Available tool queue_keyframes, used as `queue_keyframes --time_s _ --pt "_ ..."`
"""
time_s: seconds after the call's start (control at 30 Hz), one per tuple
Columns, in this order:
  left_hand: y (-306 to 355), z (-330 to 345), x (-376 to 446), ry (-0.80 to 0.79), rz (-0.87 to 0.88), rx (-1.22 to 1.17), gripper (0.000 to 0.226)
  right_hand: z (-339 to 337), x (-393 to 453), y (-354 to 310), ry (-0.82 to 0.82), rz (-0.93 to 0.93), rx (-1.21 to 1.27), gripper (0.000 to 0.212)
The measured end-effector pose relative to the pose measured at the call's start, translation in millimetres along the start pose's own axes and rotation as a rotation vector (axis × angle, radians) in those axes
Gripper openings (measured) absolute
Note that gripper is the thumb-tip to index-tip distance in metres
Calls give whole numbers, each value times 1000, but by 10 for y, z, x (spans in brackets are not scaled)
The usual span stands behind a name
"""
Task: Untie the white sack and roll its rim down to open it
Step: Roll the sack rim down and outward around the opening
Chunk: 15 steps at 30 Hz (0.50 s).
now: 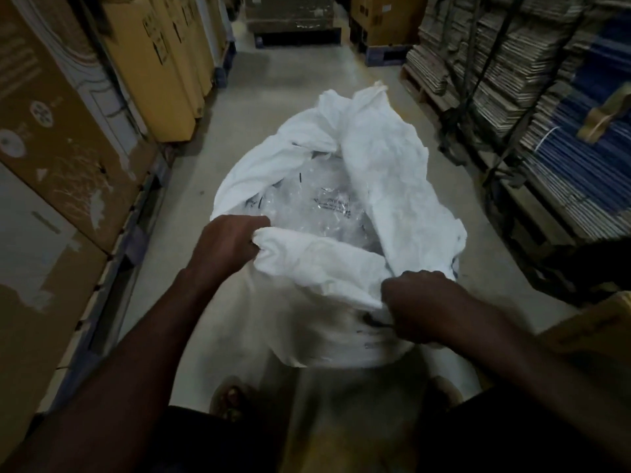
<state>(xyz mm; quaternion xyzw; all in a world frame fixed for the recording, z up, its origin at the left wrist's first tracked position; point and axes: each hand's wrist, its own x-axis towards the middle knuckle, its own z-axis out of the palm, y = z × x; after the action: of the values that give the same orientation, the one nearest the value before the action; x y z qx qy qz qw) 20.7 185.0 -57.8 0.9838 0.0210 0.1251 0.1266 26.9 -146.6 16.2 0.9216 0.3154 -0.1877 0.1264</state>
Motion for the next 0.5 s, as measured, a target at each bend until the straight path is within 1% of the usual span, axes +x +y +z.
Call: queue_keyframes --time_s 0.07,0.13,0.17,0.2,0.27,0.3,0.37,0.43,0.47,0.5 --pt "-40 -8 -5 -20 18 -17 16 -28 65 -9 84 67 98 44" --pt "-75 26 32 -39 56 -24 18 -30 197 74 300 115 149 40" --pt "-97 59 64 -48 81 -35 27 -19 274 120 427 122 132 35" --pt "-114 96 92 -53 112 -39 41 -14 338 159 521 126 115 32" --pt "-122 174 162 -25 176 -43 73 16 466 234 642 76 151 39" --pt "-83 184 185 -7 196 -70 83 28 524 267 694 34 186 44" --pt "102 104 185 25 210 -193 90 19 611 331 793 0 249 50" --pt "309 -2 162 11 227 -284 95 -19 660 414 872 -8 268 58" --pt "400 -39 153 13 255 -264 94 -54 663 447 920 -19 266 63" --pt "466 -30 148 34 288 -190 91 -81 666 474 967 -41 258 64"
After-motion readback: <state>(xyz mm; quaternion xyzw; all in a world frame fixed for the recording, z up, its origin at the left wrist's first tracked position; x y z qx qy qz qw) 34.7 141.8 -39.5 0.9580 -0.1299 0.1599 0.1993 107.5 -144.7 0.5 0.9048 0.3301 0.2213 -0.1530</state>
